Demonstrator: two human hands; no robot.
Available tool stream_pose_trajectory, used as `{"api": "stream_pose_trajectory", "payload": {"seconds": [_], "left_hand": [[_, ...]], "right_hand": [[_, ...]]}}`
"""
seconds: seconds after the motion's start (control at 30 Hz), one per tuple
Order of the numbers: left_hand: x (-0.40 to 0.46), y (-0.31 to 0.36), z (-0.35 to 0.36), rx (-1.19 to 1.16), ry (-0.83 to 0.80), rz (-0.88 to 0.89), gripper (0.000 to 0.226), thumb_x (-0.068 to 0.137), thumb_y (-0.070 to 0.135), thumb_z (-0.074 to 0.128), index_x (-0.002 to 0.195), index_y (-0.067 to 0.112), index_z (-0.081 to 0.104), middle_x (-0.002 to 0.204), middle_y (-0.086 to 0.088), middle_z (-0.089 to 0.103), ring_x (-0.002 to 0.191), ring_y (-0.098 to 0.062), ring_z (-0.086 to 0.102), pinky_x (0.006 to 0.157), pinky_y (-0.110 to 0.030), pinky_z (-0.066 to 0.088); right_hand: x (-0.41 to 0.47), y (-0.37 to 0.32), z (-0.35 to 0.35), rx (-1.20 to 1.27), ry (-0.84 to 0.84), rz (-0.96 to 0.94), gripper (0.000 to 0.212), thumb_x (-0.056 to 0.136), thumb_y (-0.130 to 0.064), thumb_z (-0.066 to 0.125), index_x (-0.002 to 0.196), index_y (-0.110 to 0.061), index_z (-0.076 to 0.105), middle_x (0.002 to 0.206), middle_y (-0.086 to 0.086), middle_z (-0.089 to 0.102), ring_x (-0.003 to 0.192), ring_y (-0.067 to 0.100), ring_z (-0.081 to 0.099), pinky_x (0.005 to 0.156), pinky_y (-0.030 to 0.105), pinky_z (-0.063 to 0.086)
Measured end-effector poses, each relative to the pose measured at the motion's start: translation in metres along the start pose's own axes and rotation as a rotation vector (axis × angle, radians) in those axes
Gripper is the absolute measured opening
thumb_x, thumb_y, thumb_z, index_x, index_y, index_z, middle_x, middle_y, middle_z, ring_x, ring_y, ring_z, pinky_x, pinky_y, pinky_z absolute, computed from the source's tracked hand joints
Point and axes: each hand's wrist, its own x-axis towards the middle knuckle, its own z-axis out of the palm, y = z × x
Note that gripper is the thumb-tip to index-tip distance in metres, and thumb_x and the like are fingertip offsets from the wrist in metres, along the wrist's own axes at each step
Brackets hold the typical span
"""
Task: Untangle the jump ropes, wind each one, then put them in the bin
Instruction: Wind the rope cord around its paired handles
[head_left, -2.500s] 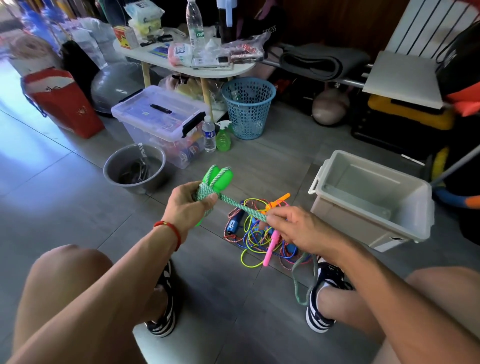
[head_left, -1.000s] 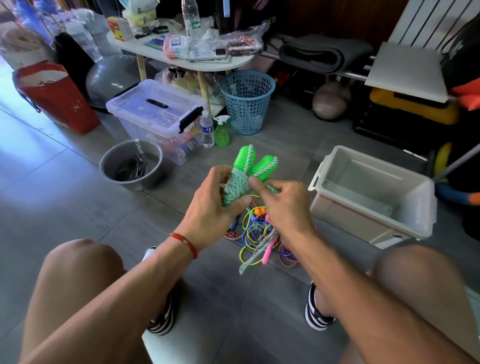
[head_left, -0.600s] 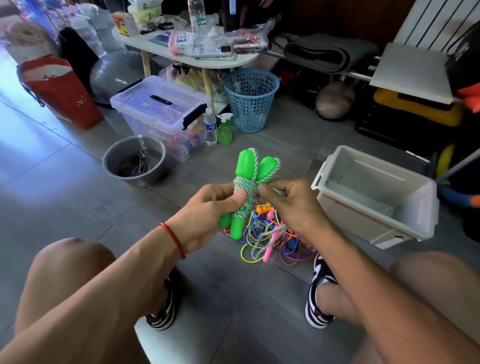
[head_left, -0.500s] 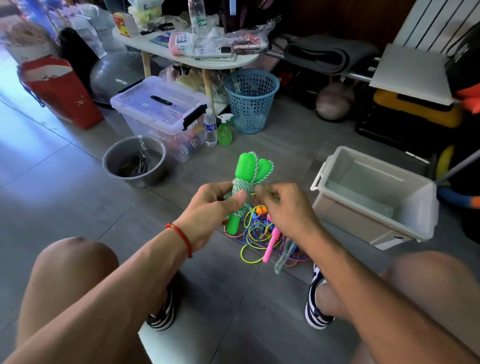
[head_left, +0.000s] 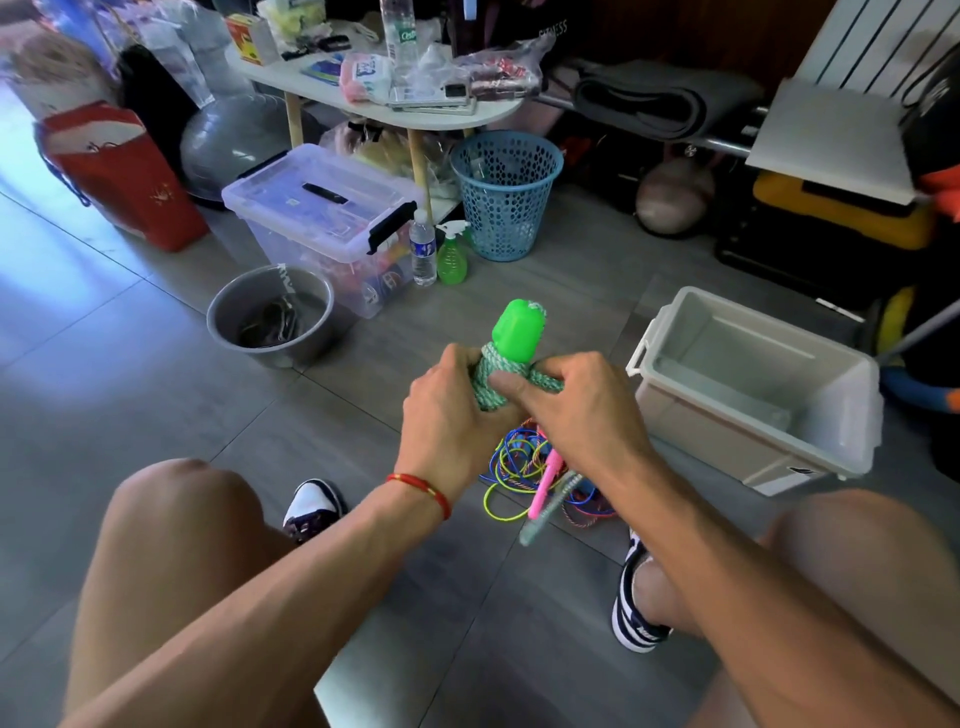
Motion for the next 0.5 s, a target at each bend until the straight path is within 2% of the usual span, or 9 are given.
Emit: {"api": "stream_pose_trajectory", "payload": {"seconds": [0.07, 0.1, 0.17, 0.2, 0.27, 0.3, 0.33, 0.4, 0.5], "left_hand": [[0.003, -0.002, -0.005, -0.191, -0.106, 0.003, 0.065, 0.060, 0.045, 0.091, 0.109, 0.017, 0.059, 0.098, 0.002, 0.070, 0.092, -0.024, 0.067, 0.082, -0.043, 0.055], [0.005, -0.004, -0.009, -0.382, -0.189, -0.025, 0.068, 0.059, 0.045, 0.091, 0.111, 0.016, 0.059, 0.102, -0.003, 0.071, 0.093, -0.026, 0.069, 0.086, -0.049, 0.057], [0.006, -0.008, -0.018, -0.873, -0.448, -0.185, 0.064, 0.072, 0.040, 0.085, 0.122, 0.007, 0.061, 0.117, -0.019, 0.070, 0.101, -0.036, 0.066, 0.095, -0.060, 0.052], [0.006, -0.008, -0.023, -1.039, -0.612, -0.286, 0.062, 0.083, 0.038, 0.076, 0.129, 0.000, 0.059, 0.122, -0.024, 0.067, 0.106, -0.038, 0.061, 0.097, -0.058, 0.049], [0.005, -0.008, -0.031, -1.135, -0.889, -0.355, 0.063, 0.095, 0.038, 0.057, 0.138, -0.007, 0.049, 0.126, -0.030, 0.059, 0.113, -0.041, 0.054, 0.102, -0.057, 0.046], [0.004, -0.008, -0.028, -1.144, -0.949, -0.341, 0.061, 0.096, 0.038, 0.053, 0.138, -0.007, 0.048, 0.123, -0.030, 0.058, 0.110, -0.042, 0.055, 0.101, -0.057, 0.047], [0.004, -0.008, -0.024, -1.131, -0.928, -0.322, 0.057, 0.096, 0.036, 0.052, 0.135, -0.006, 0.051, 0.116, -0.028, 0.060, 0.101, -0.039, 0.057, 0.095, -0.055, 0.049], [0.002, -0.007, -0.013, -1.051, -0.737, -0.267, 0.048, 0.093, 0.033, 0.054, 0.125, -0.002, 0.055, 0.096, -0.018, 0.062, 0.077, -0.028, 0.054, 0.074, -0.042, 0.049], [0.004, -0.005, -0.002, -0.955, -0.492, -0.275, 0.049, 0.090, 0.032, 0.057, 0.122, -0.006, 0.054, 0.086, -0.013, 0.057, 0.063, -0.020, 0.048, 0.059, -0.031, 0.036]], "right_hand": [[0.005, 0.008, -0.008, 0.181, -0.055, -0.030, 0.052, 0.082, -0.068, 0.067, 0.081, -0.016, 0.078, 0.055, 0.012, 0.064, 0.050, 0.022, 0.060, 0.052, 0.041, 0.050], [0.009, 0.013, -0.012, 0.289, -0.087, -0.035, 0.050, 0.082, -0.065, 0.068, 0.083, -0.017, 0.079, 0.061, 0.013, 0.069, 0.053, 0.017, 0.059, 0.055, 0.041, 0.052], [0.013, 0.022, -0.019, 0.491, -0.202, -0.034, 0.043, 0.084, -0.059, 0.071, 0.087, -0.017, 0.080, 0.072, 0.018, 0.072, 0.063, 0.014, 0.054, 0.063, 0.039, 0.050], [0.013, 0.025, -0.021, 0.564, -0.257, -0.028, 0.040, 0.084, -0.055, 0.071, 0.087, -0.017, 0.080, 0.074, 0.019, 0.071, 0.066, 0.015, 0.054, 0.063, 0.040, 0.047], [0.010, 0.026, -0.019, 0.661, -0.340, -0.011, 0.034, 0.086, -0.046, 0.070, 0.085, -0.014, 0.079, 0.075, 0.020, 0.069, 0.066, 0.015, 0.056, 0.062, 0.036, 0.046], [0.008, 0.027, -0.018, 0.685, -0.360, 0.008, 0.033, 0.088, -0.041, 0.068, 0.084, -0.010, 0.078, 0.074, 0.020, 0.069, 0.065, 0.014, 0.056, 0.060, 0.030, 0.046], [0.008, 0.028, -0.016, 0.682, -0.369, 0.024, 0.033, 0.088, -0.037, 0.067, 0.086, -0.006, 0.078, 0.074, 0.021, 0.069, 0.063, 0.013, 0.057, 0.058, 0.027, 0.048], [0.009, 0.029, -0.016, 0.621, -0.353, 0.031, 0.036, 0.089, -0.035, 0.067, 0.092, -0.001, 0.077, 0.081, 0.022, 0.074, 0.064, 0.014, 0.061, 0.059, 0.029, 0.053], [0.013, 0.029, -0.006, 0.393, -0.198, 0.012, 0.036, 0.093, -0.044, 0.068, 0.084, -0.010, 0.078, 0.076, 0.003, 0.077, 0.063, 0.010, 0.066, 0.065, 0.038, 0.056]]}}
